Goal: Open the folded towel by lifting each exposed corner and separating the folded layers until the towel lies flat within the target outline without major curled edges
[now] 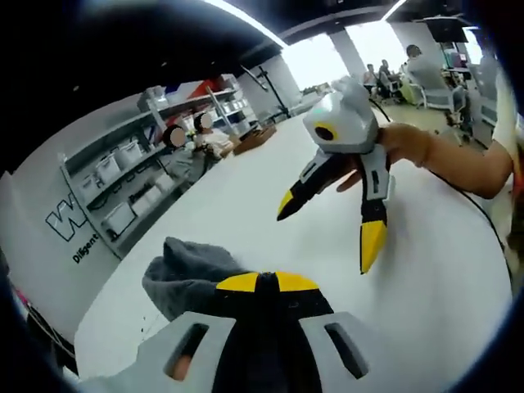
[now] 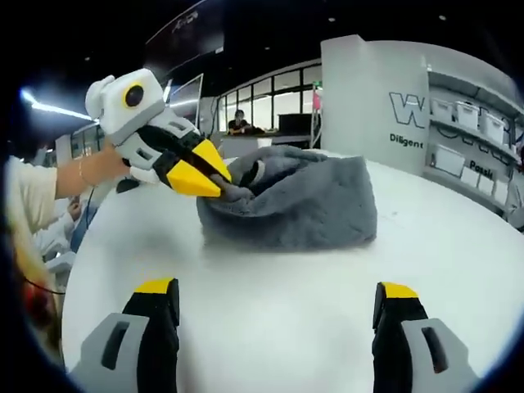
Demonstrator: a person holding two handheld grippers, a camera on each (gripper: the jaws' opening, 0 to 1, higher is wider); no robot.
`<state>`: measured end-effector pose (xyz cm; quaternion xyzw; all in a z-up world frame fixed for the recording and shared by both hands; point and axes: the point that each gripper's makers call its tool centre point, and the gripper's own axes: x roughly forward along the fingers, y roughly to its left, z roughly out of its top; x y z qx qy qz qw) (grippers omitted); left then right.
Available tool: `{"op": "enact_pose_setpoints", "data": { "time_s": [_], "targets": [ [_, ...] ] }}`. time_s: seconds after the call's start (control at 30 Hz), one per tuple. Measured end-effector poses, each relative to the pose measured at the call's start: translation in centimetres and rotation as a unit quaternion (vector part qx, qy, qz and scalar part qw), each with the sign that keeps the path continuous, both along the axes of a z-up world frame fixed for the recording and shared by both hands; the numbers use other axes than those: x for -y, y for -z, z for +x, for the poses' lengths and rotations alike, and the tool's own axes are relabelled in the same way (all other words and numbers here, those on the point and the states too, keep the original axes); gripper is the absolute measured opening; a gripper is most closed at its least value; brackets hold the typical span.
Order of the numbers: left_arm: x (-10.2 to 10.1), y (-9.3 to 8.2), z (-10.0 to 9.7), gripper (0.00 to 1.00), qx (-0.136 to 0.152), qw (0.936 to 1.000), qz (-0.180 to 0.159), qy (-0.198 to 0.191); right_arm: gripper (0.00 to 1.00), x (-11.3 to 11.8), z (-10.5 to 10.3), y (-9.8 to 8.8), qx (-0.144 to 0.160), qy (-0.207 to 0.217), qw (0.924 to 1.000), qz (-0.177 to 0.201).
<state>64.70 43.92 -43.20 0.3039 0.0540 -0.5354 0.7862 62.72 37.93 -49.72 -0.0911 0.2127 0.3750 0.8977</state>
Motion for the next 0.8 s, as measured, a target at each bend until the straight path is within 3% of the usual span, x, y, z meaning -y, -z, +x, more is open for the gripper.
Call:
{"op": "enact_pose_setpoints", "data": {
  "time_s": [0.17, 0.47, 0.57, 0.8],
  "targets": [
    [0.3, 0.7, -0.6, 0.04, -0.028, 0.9994, -0.022, 0.001, 0.99, 0.7, -0.6, 0.3, -0.01, -0.01, 0.9999, -0.001],
    [0.5, 2.1, -2.1, 0.04, -0.077, 0.9957, -0.053, 0.006, 0.99, 1.4, -0.9, -1.1, 0.004, -0.006, 0.9998, 0.019],
    [0.7, 2.5, -2.8, 0.04, -0.103, 0.9924, -0.066, 0.009, 0.99, 1.6, -1.0, -1.8, 0.013, -0.003, 0.9996, 0.025],
    [1.1, 3.6, -3.6, 0.04, -0.122, 0.9898, -0.072, 0.013, 0.99, 3.0, -1.7, -4.2, 0.05, 0.01, 0.9978, 0.041]
  ]
}}
